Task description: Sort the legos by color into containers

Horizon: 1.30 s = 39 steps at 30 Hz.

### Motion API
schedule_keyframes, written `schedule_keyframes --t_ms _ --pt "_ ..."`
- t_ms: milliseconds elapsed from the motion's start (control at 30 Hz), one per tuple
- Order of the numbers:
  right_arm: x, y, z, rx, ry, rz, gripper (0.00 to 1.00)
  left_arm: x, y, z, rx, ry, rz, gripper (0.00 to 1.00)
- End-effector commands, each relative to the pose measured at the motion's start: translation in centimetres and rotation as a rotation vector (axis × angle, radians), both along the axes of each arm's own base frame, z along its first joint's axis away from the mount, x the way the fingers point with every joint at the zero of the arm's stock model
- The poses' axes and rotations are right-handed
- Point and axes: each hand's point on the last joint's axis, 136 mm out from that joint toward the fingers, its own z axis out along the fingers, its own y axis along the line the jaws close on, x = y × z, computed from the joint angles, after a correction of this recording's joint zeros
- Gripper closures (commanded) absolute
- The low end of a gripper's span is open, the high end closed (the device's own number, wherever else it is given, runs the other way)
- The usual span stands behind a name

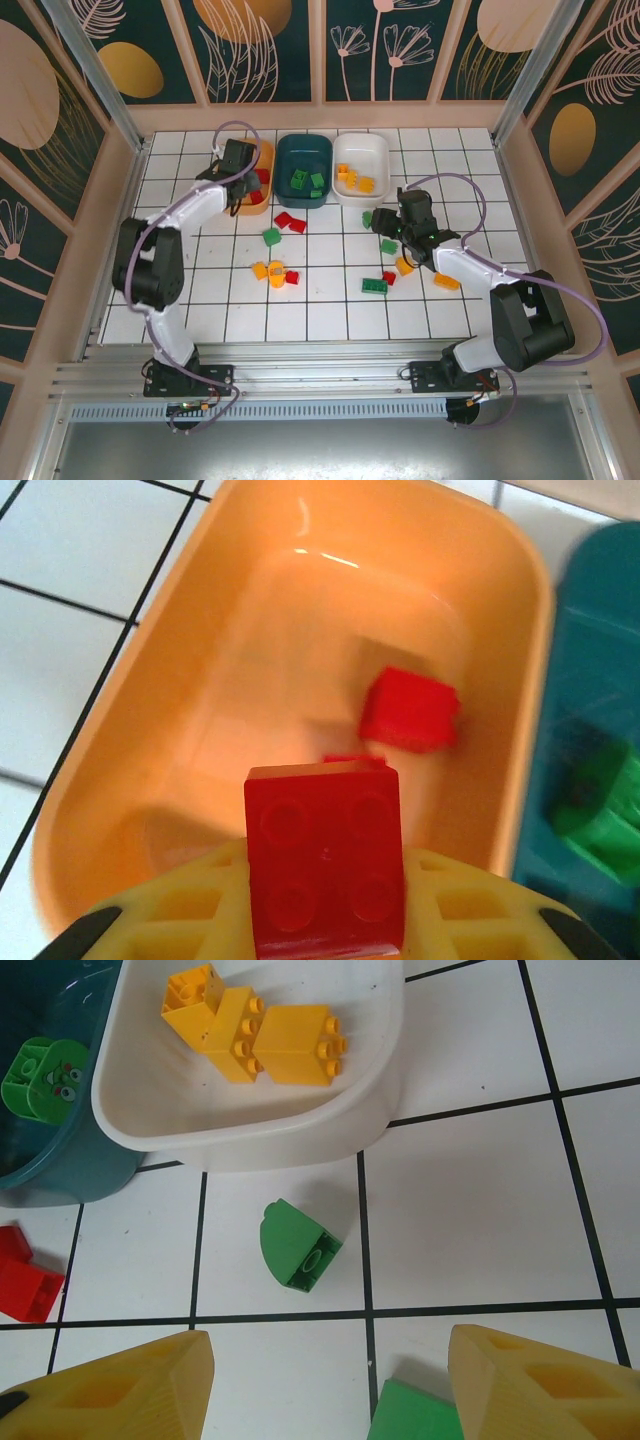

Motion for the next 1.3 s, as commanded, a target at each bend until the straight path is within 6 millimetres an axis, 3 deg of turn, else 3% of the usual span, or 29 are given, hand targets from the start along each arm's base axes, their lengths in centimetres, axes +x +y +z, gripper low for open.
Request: schedule_keyframes --t_ms 0,200,367,433,533,600,800,1000,1100,1267 --pt "0.5 -0.4 1.2 -0.017 -0.038 -0.019 0.35 2.4 0.0 -2.3 -0.024 0.051 -0.027 0.74" --pt "0.0 -0.5 1.3 -0.013 -0.026 -0.022 0.35 5.9 0.0 -4.0 -0.056 0.085 -0.038 0.68" --pt "-0.4 -1.6 1.1 -0.052 -0.012 -0.061 0.33 6.2 -0.5 -2.5 -0.078 0.052 -0.060 0.32" --pt "-0.5 -2.1 0.9 -0.063 0.000 -0.083 0.32 5.8 -0.8 -1.6 -0.102 0.030 -0.073 0.26" --pt "-1.0 -3.1 0.3 -0.087 0.037 -0.128 0.31 4.2 -1.2 0.3 -0.156 -0.016 -0.084 0.23" --pt "-1.6 -4.0 -0.3 -0.096 0.069 -0.169 0.31 2.1 -1.7 0.9 -0.238 -0.051 -0.100 0.20" --pt "-5.1 -5.7 -2.7 -0.075 0.180 -0.248 0.32 -5.8 -4.4 0.7 -0.500 -0.121 -0.206 0.14" --pt "-7.7 -6.0 -4.9 -0.089 0.266 -0.224 0.32 -11.4 -6.2 0.5 -0.523 -0.112 -0.303 0.11" --pt "-8.8 -5.4 -6.2 -0.074 0.326 -0.194 0.32 -12.9 -7.2 1.0 -0.532 -0.114 -0.343 0.10" --pt "-9.5 -5.2 -7.1 -0.089 0.355 -0.187 0.31 -13.1 -8.1 1.7 -0.550 -0.117 -0.384 0.10"
